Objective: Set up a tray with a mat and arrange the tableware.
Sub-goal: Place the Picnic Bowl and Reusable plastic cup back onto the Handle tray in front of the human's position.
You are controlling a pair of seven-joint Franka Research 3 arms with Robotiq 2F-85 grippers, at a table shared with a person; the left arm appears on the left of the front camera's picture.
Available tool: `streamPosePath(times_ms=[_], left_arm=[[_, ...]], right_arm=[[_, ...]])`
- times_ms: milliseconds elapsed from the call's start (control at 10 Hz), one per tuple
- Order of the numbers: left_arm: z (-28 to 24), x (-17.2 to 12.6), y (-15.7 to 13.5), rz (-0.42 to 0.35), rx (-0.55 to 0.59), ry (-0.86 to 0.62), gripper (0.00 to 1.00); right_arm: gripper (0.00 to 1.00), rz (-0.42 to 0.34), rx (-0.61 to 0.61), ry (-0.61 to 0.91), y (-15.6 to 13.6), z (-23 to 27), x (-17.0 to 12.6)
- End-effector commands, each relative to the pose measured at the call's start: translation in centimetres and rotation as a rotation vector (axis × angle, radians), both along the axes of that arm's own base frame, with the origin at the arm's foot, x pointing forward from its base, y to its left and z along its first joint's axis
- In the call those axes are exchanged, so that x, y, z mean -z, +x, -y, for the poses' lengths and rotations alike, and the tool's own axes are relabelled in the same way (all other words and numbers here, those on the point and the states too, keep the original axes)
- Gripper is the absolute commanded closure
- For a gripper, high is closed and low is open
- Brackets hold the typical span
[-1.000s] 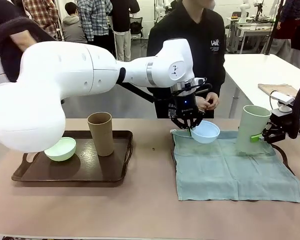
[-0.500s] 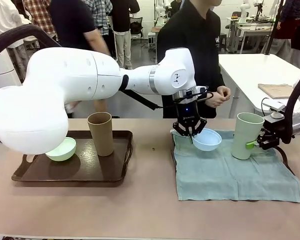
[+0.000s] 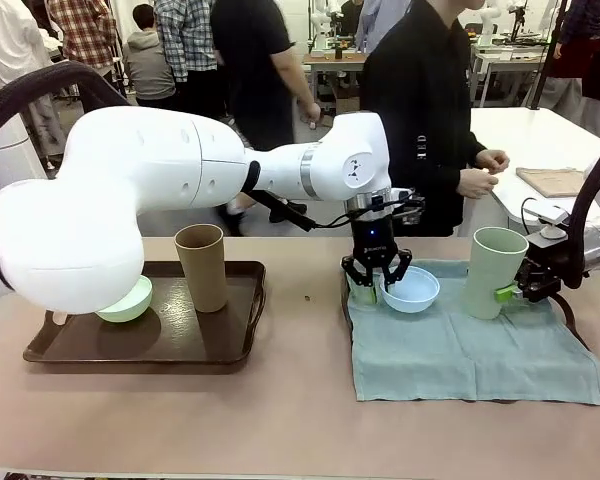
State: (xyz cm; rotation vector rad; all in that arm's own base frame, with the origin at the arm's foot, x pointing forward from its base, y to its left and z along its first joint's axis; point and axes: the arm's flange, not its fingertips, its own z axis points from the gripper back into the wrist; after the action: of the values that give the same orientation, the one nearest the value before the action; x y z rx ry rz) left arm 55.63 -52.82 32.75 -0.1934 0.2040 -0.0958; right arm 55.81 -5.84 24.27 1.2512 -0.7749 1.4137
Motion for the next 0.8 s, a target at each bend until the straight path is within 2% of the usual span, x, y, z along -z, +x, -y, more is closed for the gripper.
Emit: streamPosePath(times_ms=[0, 200, 300, 500, 700], left_arm=[[0.3, -0.4, 0.6, -0.039, 0.025, -0.004, 0.00], [0.0, -1.1, 0.4, -0.046, 0.022, 0.019, 0.00], [-0.2, -1.6, 0.2, -0.042, 0.018, 0.023, 0.43], [-0.8, -2.7, -0.2, -0.030, 0.015, 0.023, 0.23], [-1.2, -3.5, -0.6, -0.032, 0.024, 0.000, 0.03]], right_arm=[[0.00, 0.017, -0.004, -0.037, 0.1, 0.1, -0.3], [0.00, 0.008, 0.047, -0.091, -0.1, 0.4, -1.3], [0.00, 0.005, 0.055, -0.132, -0.4, 0.8, -2.1], [0.00, -0.019, 0.087, -0.237, -0.9, 2.2, -4.0], [0.00, -0.036, 0.102, -0.267, -1.7, 3.6, -5.7]])
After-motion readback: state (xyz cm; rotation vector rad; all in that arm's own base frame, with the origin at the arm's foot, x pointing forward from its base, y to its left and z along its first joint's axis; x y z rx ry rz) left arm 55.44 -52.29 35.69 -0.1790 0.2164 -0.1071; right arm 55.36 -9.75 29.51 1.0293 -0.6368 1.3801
